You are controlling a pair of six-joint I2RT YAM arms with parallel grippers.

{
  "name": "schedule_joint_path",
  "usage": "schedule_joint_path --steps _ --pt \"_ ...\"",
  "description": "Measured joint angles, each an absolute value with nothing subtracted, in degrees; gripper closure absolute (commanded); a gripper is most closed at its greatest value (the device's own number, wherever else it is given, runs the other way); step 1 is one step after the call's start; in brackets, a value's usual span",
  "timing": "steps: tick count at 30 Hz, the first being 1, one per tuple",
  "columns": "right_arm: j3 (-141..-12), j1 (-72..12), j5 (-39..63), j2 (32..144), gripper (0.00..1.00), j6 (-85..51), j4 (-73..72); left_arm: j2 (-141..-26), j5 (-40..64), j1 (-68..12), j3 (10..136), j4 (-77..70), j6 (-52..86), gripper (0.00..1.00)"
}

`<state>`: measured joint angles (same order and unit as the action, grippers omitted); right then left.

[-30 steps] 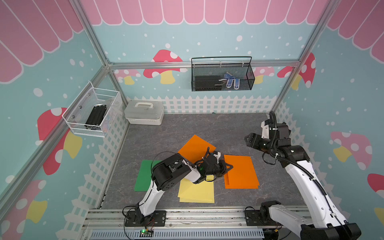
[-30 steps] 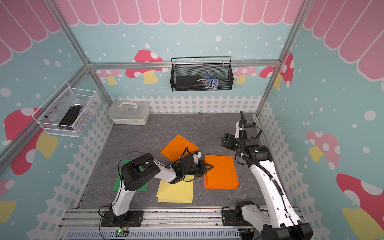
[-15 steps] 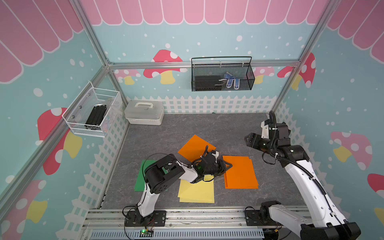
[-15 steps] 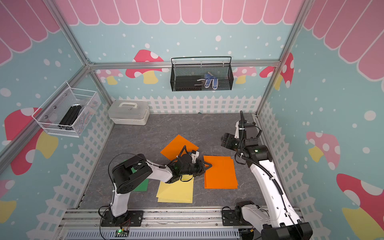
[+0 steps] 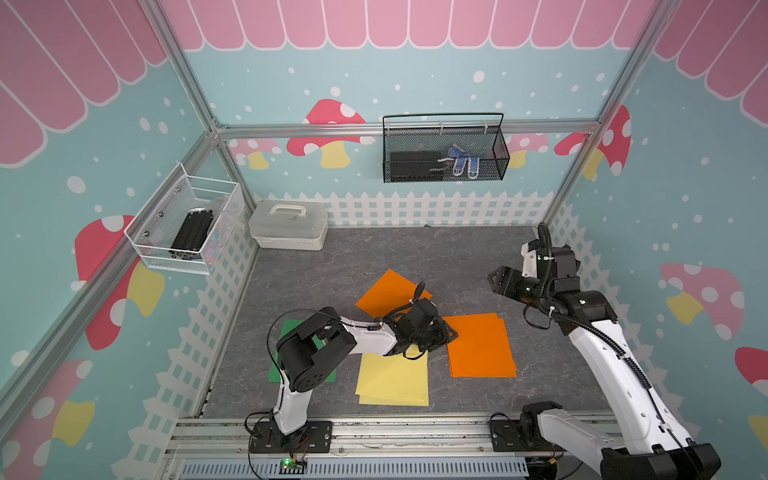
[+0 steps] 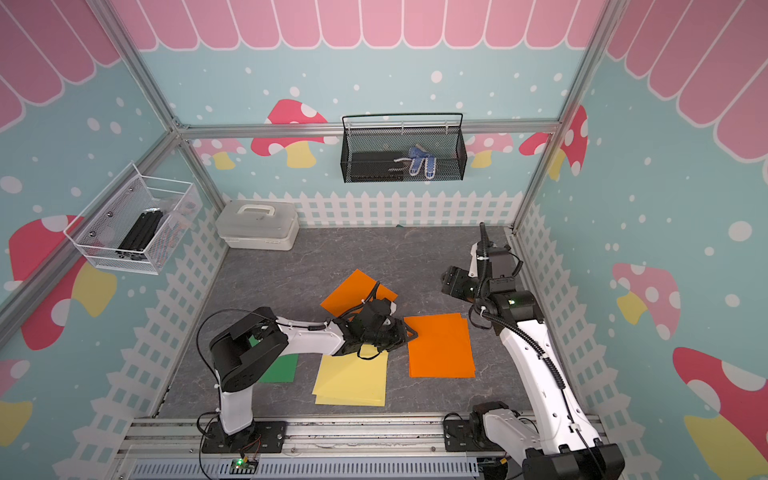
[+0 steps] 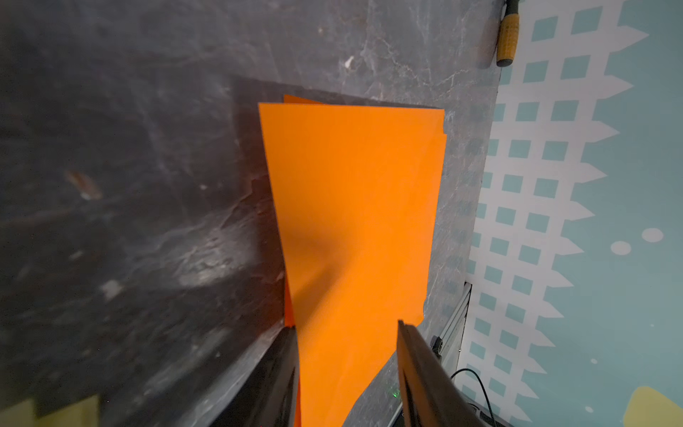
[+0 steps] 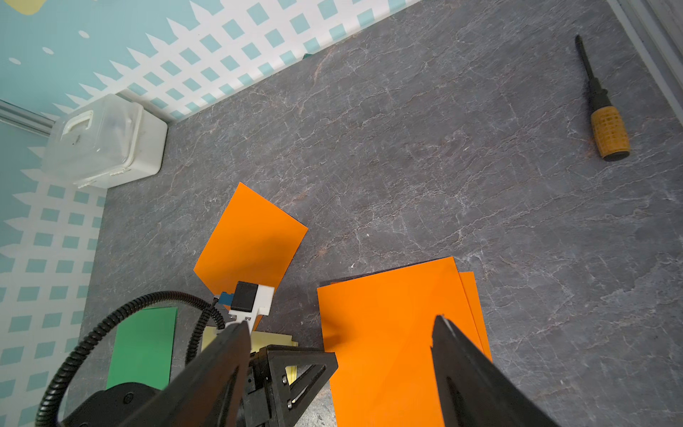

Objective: Sort the scattered colored papers by color
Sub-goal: Place the colored paper.

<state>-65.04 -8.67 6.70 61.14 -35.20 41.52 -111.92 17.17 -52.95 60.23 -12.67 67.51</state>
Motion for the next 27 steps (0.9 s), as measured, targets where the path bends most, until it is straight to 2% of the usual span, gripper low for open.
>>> schedule_joint_path --steps 14,19,23,27 --pt "-64.62 -8.67 7.49 61.23 0.20 -35.24 40.47 -111.74 16.78 -51.83 61.23 -4.51 63.68 0.54" --pt "-63.59 -8.67 9.10 61.84 0.20 -35.64 39.00 -106.50 13.52 -49.54 61.23 1.02 59.94 0.54" --pt "-62.37 -8.67 12.49 64.14 0.20 -36.84 36.32 -98.26 10.81 -45.39 61.30 4.71 55.55 0.40" --pt "-60.86 -8.71 16.49 67.51 0.23 -39.00 32.12 -92.73 10.46 -36.64 62.08 6.92 50.68 0.37"
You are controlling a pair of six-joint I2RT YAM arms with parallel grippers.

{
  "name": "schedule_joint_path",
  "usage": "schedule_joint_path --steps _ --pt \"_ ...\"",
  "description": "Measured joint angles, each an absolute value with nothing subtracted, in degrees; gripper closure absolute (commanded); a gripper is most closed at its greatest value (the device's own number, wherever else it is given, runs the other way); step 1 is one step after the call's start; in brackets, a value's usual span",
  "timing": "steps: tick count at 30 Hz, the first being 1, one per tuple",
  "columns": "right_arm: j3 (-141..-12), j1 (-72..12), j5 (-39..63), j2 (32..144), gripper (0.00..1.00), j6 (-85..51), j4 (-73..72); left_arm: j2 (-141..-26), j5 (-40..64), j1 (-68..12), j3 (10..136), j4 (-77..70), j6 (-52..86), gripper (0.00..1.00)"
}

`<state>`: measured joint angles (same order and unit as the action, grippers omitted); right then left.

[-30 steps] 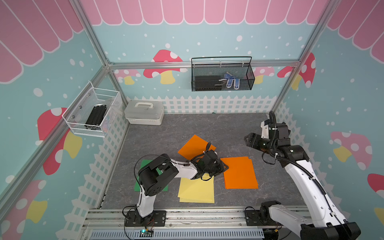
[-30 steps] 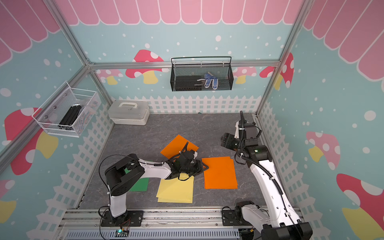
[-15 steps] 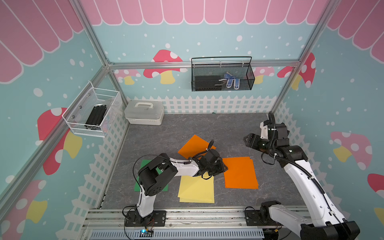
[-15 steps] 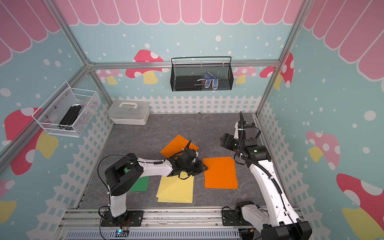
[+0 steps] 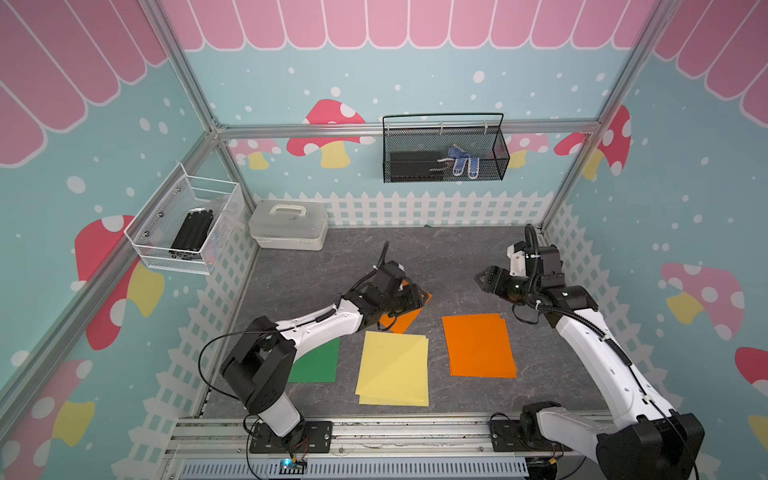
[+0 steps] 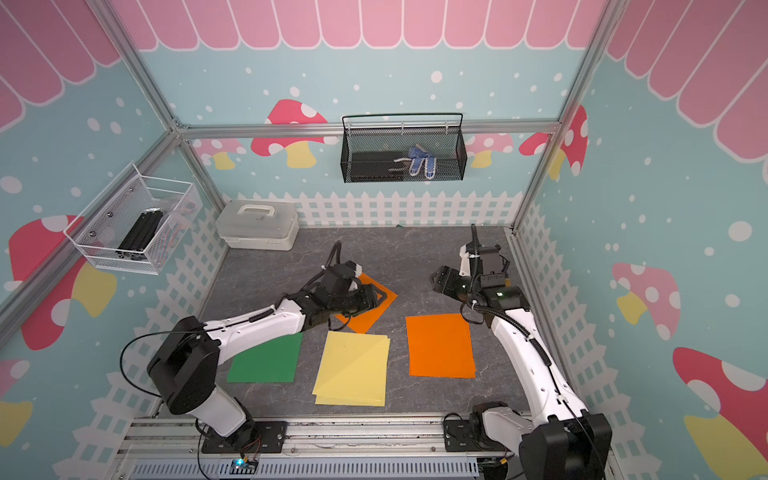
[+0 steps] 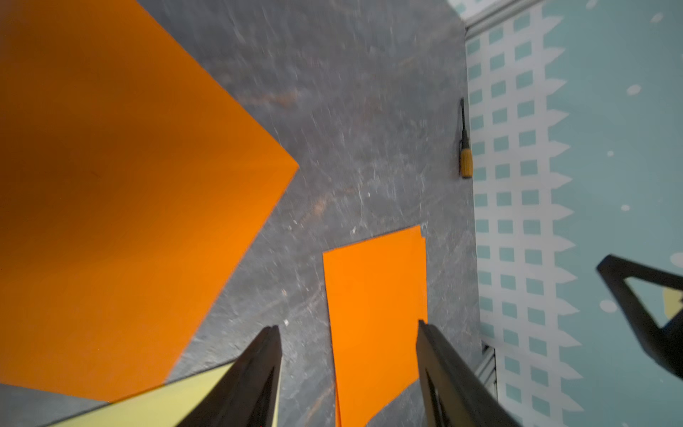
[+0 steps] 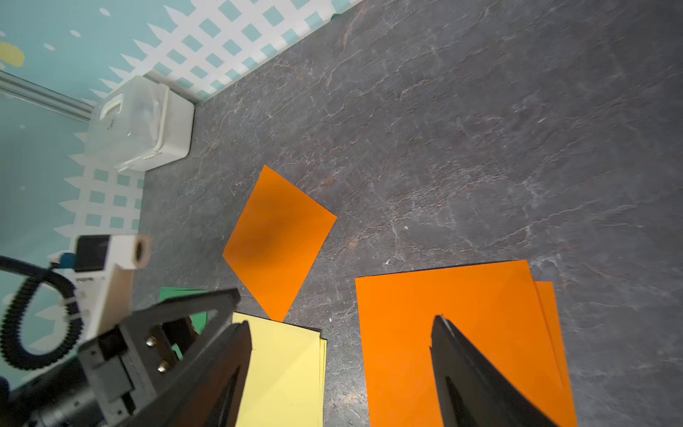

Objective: Sort the scattered colored papers by color
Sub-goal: Place the colored paper, then pick up the colored paper from the center of the board.

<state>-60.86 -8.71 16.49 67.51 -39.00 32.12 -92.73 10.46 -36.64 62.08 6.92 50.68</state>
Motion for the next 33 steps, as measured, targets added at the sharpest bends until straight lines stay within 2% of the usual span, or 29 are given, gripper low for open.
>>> schedule_joint_path --steps 4,10,16,23,28,33 --pt "-60.36 -10.22 19.90 72.49 0.28 -41.78 27.29 -92.73 12.19 -26.70 63.05 8.38 46.11 0.37" --pt "-64.51 -17.78 21.54 86.63 0.29 -43.51 23.90 -98.41 16.53 -16.99 64.53 9.41 42.15 0.36" --pt "-66.83 -21.02 24.34 96.71 0.27 -46.78 19.07 -106.30 22.09 -13.56 69.06 8.93 40.25 0.36" --pt "-66.72 -21.12 25.30 98.96 0.27 -49.87 15.53 -112.40 31.18 -11.46 69.82 0.27 41.82 0.38" --pt "-66.72 -21.12 26.87 103.18 0.28 -51.62 13.32 -112.84 35.40 -11.66 66.39 -7.62 44.64 0.38" --pt "-66.08 -21.12 28.60 106.34 0.28 -53.43 11.25 -111.92 36.73 -11.66 61.47 -9.10 45.23 0.40"
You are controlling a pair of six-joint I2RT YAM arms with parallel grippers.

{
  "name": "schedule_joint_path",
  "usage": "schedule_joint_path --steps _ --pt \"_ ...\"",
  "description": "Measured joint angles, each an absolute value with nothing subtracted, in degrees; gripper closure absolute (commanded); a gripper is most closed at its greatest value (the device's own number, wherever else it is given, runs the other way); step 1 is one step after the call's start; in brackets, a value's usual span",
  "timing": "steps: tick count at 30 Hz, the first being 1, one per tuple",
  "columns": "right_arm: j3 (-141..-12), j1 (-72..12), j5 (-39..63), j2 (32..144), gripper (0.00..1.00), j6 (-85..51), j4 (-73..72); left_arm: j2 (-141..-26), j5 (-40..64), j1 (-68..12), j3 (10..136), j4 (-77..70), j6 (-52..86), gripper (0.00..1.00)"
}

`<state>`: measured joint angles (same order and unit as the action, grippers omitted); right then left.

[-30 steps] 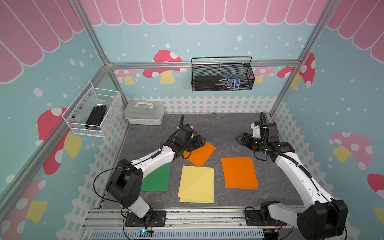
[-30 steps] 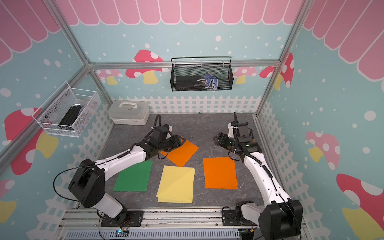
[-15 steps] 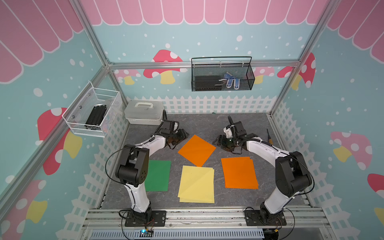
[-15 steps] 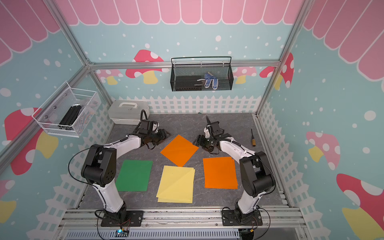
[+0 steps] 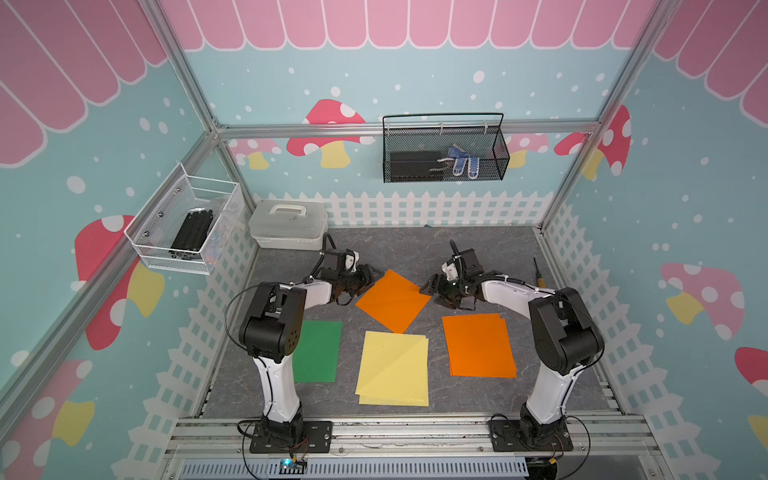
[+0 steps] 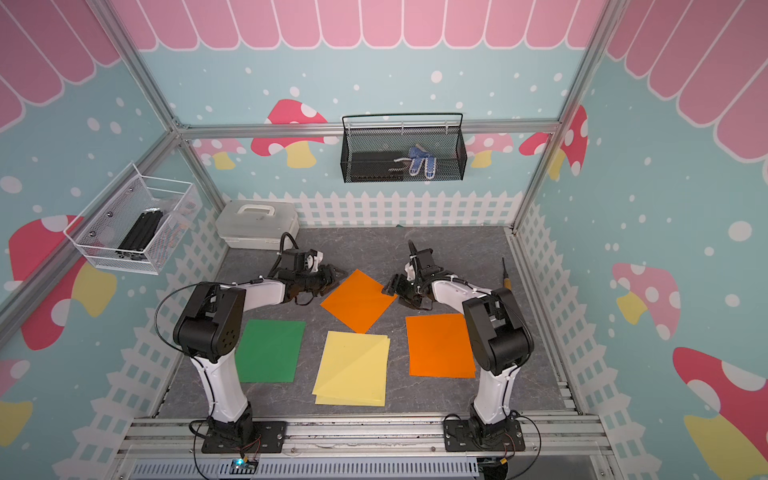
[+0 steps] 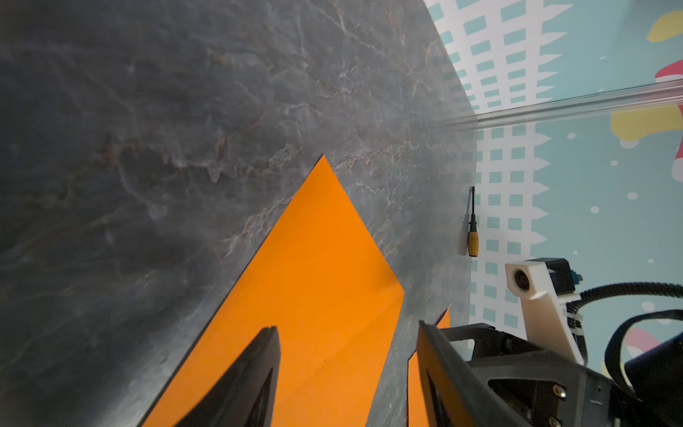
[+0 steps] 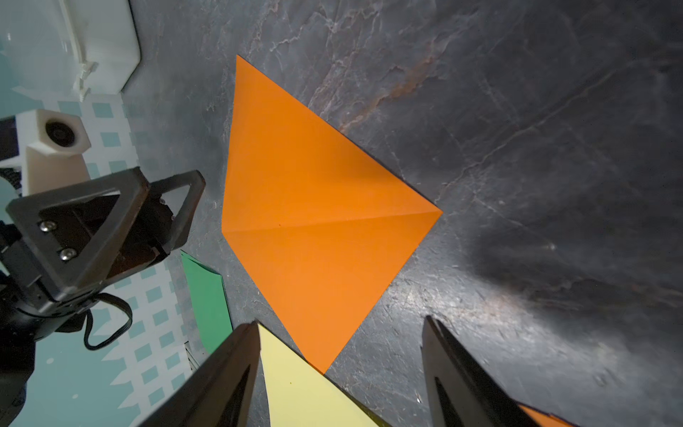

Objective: Sort the scattered colored papers by color
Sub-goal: Pick up the colored paper from the center of the board.

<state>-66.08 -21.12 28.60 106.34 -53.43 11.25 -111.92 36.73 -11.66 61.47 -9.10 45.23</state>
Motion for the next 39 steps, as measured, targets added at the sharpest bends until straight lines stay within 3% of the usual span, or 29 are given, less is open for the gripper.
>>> schedule_joint_path --steps 26,39 --pt "-64.49 -21.45 33.01 111.77 0.27 -61.56 0.75 -113.45 35.18 -13.30 61.10 -5.13 43.55 0.42" --pt "-70.08 -21.61 35.55 117.43 0.28 -63.72 -3.53 -114.41 35.59 -13.32 60.40 -9.17 45.06 0.42"
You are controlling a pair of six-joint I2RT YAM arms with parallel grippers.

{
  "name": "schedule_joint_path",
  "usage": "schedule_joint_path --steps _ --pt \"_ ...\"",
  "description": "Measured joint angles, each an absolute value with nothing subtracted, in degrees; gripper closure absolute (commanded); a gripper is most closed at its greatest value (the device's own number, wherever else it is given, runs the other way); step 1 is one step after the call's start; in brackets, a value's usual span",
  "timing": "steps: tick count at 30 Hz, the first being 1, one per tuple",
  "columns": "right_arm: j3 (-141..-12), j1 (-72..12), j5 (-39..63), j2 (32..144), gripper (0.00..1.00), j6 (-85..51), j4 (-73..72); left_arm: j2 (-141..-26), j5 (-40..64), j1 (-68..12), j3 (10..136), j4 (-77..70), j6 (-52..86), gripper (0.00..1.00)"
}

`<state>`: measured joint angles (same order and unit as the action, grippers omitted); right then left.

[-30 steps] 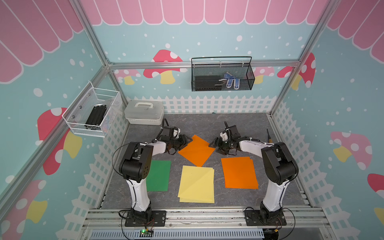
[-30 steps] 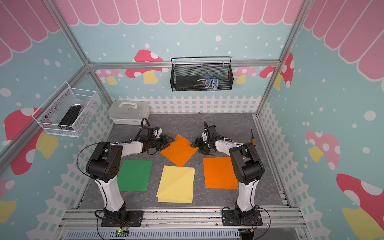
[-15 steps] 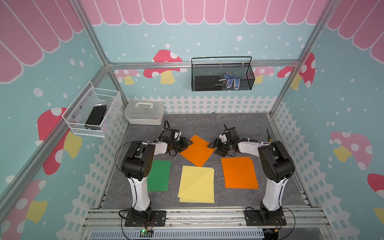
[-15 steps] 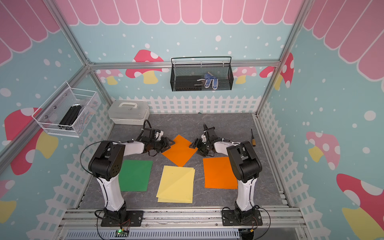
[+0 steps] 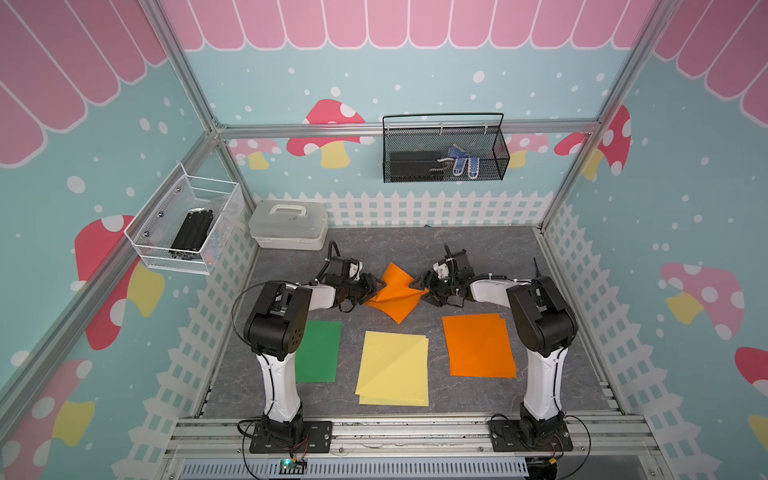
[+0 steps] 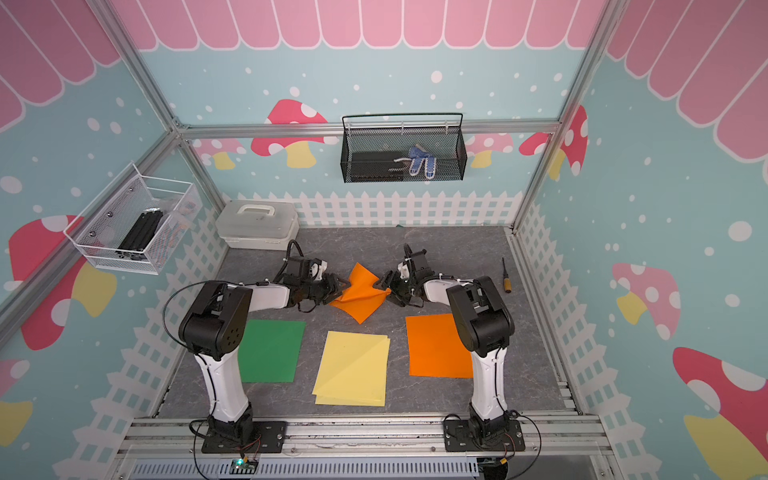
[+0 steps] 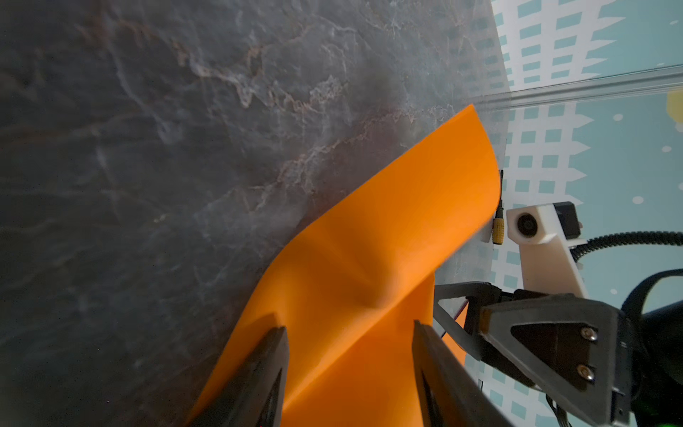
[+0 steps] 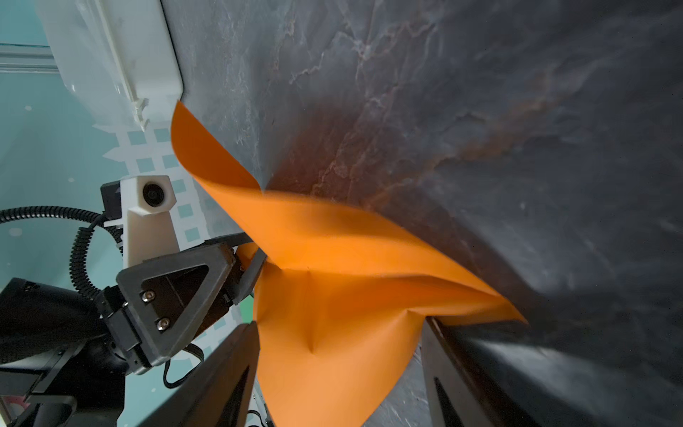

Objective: Sort the scattered colored papers by color
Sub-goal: Pick up the colored paper from the center of the board.

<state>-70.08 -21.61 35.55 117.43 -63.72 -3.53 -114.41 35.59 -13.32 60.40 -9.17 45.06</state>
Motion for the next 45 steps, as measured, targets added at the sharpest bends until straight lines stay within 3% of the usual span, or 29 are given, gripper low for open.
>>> schedule_joint_path --steps 5,15,19,29,33,38,45 --pt "-72.55 -22.33 35.77 119.22 0.29 -64.14 -3.84 -114.87 35.83 -13.30 59.94 -11.42 46.13 0.42" --pt "-72.95 -23.38 36.10 119.63 0.52 -64.49 -2.55 -114.83 35.79 -13.32 57.78 -16.08 47.83 0.43" --pt "-72.95 -23.38 36.14 119.63 0.55 -64.75 -2.37 -114.28 35.70 -13.32 56.80 -17.17 48.01 0.43" --pt "-72.95 -23.42 36.27 119.63 0.87 -64.05 -1.78 -112.57 35.57 -13.32 55.72 -17.08 49.34 0.43" --pt "-72.95 -23.44 36.73 119.63 0.88 -64.16 -1.74 -112.16 35.57 -13.32 55.33 -17.72 50.04 0.43" --pt "-72.97 -23.70 36.93 119.63 1.00 -63.26 -1.19 -112.14 35.59 -13.32 54.98 -18.98 51.05 0.43" --pt "-79.42 -23.75 35.46 119.63 1.00 -55.29 10.28 -109.62 35.64 -13.08 52.93 -21.37 51.66 0.40"
